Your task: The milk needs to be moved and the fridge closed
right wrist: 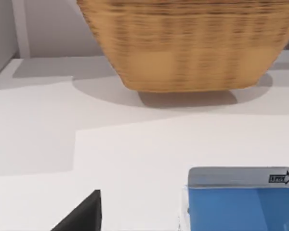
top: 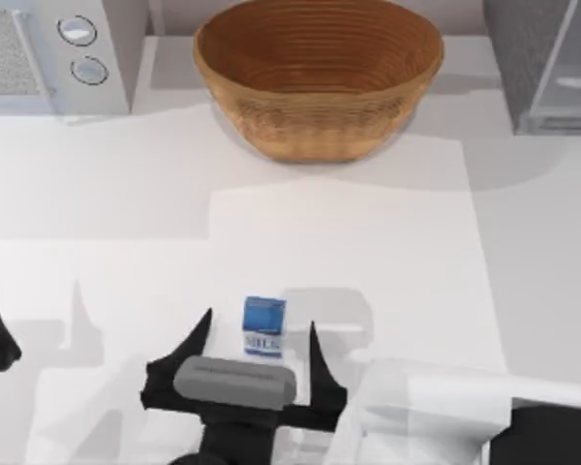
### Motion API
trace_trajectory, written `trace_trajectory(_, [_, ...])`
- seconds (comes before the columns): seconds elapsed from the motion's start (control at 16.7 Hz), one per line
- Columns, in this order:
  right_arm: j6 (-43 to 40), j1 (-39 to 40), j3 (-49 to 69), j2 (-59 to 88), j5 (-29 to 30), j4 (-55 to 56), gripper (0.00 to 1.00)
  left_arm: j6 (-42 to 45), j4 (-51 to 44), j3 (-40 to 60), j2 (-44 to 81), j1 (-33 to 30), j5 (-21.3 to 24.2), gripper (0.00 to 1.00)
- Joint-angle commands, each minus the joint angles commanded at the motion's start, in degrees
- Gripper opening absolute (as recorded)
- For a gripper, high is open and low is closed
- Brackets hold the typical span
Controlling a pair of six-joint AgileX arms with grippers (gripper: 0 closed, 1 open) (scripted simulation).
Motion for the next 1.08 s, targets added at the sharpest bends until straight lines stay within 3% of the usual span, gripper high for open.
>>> trace_trajectory(0.48, [-3.40,-3.72,1.10,1.26,-3.69,3.57,1.00,0.00,0.00,0.00,0.00,0.00,0.00,1.00])
trace_trajectory(1.08, [-3.40,-3.72,1.10,1.26,-3.69,3.57,0.25,0.00,0.00,0.00,0.00,0.00,0.00,1.00])
